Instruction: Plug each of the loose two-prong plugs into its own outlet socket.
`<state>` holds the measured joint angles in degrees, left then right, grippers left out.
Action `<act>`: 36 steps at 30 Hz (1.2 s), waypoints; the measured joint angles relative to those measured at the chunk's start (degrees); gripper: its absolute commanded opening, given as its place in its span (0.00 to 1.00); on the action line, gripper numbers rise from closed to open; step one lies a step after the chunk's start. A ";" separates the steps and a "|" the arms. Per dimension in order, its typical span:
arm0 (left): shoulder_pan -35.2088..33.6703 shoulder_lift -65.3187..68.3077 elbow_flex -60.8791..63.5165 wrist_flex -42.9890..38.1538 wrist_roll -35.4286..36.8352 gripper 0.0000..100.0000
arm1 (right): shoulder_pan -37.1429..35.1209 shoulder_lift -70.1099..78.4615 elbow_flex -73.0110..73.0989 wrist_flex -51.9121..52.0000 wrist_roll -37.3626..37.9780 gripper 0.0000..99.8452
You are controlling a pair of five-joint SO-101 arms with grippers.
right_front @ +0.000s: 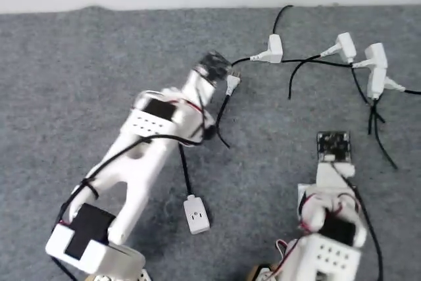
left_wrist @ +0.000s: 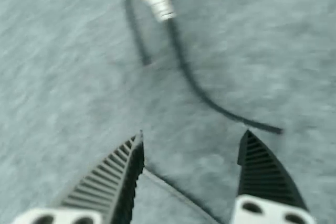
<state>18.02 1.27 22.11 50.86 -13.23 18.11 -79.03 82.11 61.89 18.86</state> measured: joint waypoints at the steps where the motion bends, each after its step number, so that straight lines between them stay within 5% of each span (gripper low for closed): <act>1: 1.14 0.09 0.00 0.00 0.00 0.29 | 0.00 -3.78 2.46 0.00 0.00 0.26; 7: 6.77 4.92 -0.44 -2.73 0.00 0.29 | -0.09 -23.82 10.55 3.78 0.00 0.26; 20: 8.09 23.21 -11.78 -5.45 0.00 0.29 | -4.57 -23.21 10.55 5.80 0.44 0.26; 36: 2.90 24.35 -19.52 -2.46 7.12 0.29 | -4.48 -23.21 10.55 5.80 0.53 0.26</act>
<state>20.92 25.63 2.59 48.40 -6.11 13.63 -102.24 92.66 67.69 19.38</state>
